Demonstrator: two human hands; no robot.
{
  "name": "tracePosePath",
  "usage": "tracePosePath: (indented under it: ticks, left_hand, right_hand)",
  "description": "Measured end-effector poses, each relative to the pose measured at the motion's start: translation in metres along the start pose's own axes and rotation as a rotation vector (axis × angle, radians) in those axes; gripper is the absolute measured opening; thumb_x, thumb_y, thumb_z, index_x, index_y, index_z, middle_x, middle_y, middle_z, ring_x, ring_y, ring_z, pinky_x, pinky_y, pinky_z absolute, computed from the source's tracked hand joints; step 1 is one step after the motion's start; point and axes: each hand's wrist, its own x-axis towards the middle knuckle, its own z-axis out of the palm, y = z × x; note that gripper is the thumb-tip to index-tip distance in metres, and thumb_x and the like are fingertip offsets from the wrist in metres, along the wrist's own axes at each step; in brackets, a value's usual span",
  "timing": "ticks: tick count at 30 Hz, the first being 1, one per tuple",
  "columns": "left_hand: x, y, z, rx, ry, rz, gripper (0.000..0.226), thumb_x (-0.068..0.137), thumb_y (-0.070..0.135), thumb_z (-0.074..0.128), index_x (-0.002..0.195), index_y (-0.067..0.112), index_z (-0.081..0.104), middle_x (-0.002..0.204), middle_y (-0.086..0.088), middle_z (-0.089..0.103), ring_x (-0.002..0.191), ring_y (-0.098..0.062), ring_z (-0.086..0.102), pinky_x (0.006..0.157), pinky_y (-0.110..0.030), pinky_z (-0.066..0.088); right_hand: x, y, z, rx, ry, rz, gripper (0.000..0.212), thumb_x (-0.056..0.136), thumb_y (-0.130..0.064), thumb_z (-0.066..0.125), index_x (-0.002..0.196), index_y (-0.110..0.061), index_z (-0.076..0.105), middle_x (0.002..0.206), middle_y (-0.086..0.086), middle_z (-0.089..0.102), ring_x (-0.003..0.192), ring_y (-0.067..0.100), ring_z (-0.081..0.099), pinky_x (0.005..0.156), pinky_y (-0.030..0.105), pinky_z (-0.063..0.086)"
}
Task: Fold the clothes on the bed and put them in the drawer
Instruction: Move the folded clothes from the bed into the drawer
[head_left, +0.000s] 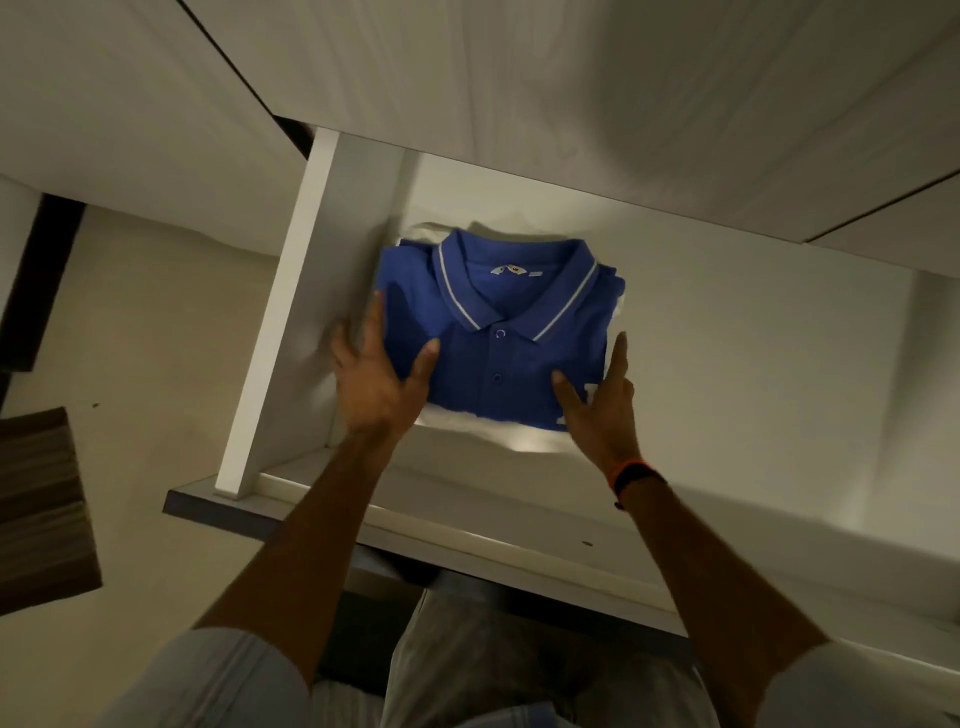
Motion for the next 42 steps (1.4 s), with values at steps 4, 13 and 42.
tracePosePath:
  ticks: [4,13,42]
  left_hand:
    - [-0.005,-0.008,0.016,-0.051,-0.142,0.022,0.099,0.071,0.073,0.054,0.156,0.04,0.013,0.158,-0.019,0.014,0.142,-0.042,0.024,0.114,-0.05,0.03]
    - [0.048,-0.011,0.016,-0.144,-0.137,0.064,0.103,0.064,0.079,0.055,0.154,0.036,0.026,0.158,-0.014,0.024,0.144,-0.035,0.03,0.116,-0.049,0.032]
    - [-0.023,0.08,-0.011,0.098,-0.17,-0.035,0.092,0.082,0.051,0.073,0.155,0.02,0.025,0.162,-0.017,0.008,0.148,-0.037,0.01,0.119,-0.049,0.019]
  right_hand:
    - [-0.012,0.015,0.021,0.091,-0.047,-0.017,0.085,0.095,-0.036,0.063,0.157,-0.036,0.005,0.133,-0.021,0.038,0.129,0.014,0.041,0.111,0.04,0.039]
    - [0.028,0.0,0.035,0.134,0.013,-0.066,0.075,0.096,-0.031,0.061,0.156,-0.032,0.015,0.124,-0.027,0.043,0.122,0.014,0.045,0.108,0.04,0.043]
    - [-0.036,-0.053,-0.063,-0.065,0.0,0.022,0.064,0.088,-0.035,0.072,0.142,-0.015,0.042,0.142,0.006,0.052,0.122,0.023,0.056,0.089,0.025,0.042]
